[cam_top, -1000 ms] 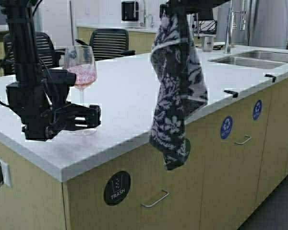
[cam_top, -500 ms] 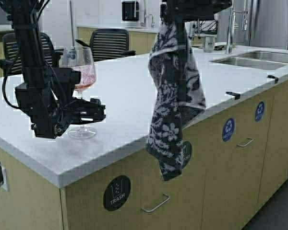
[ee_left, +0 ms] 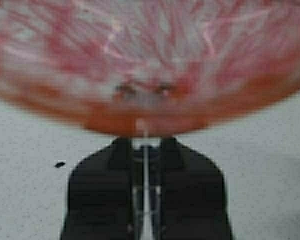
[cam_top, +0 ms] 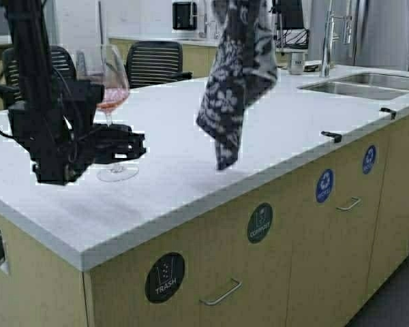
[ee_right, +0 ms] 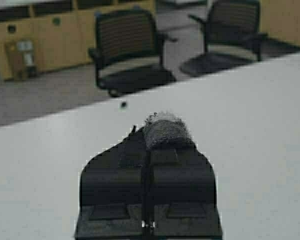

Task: Get the cloth and wipe up the spill under the wine glass

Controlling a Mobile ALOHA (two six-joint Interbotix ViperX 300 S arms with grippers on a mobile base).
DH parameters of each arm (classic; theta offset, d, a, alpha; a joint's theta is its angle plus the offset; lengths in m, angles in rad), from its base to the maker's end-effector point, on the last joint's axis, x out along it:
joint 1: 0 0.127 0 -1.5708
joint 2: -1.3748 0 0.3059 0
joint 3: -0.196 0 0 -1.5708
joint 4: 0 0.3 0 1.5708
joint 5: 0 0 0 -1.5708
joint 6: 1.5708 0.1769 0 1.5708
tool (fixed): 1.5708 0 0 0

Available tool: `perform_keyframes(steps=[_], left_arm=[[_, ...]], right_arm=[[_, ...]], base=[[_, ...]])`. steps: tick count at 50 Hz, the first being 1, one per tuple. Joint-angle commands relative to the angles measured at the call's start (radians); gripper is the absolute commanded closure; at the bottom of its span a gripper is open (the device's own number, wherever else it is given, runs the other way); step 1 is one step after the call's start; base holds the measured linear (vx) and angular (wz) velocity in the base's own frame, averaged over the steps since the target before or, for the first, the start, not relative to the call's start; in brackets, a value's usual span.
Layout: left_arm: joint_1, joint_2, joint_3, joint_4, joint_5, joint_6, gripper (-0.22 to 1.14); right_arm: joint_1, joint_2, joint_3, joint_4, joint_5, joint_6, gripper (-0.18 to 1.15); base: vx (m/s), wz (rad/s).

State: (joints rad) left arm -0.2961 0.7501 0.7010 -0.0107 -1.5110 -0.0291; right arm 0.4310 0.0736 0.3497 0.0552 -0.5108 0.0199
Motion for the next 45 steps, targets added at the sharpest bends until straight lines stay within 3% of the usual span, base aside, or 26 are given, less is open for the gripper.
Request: perform_keyframes(steps=[1,10,29,45], left_arm=[[-0.003,-0.11,0.083,0.017,-0.009,0.0,0.68],[-0.003,-0.225,0.218,0.029,-0.009,0.002,0.68],[-0.002,-0.489,0.446,0.052,0.003,-0.037,0.68],[-0.003,-0.81,0.469,0.054,0.146,-0.112,0.68]], right_arm=[[-0.002,0.106,-0.164,-0.002,-0.012,0.0,0.9],[0.037,0.265,-0.261,-0.003,-0.012,0.014,0.9],[0.189,0.523,-0.313,-0.003,-0.037,0.051,0.9],[0.324,0.661,-0.291,-0.006,-0.037,0.083,0.9]], base=[[0.0,0.0],[0.0,0.0],[0.0,0.0],[0.0,0.0]])
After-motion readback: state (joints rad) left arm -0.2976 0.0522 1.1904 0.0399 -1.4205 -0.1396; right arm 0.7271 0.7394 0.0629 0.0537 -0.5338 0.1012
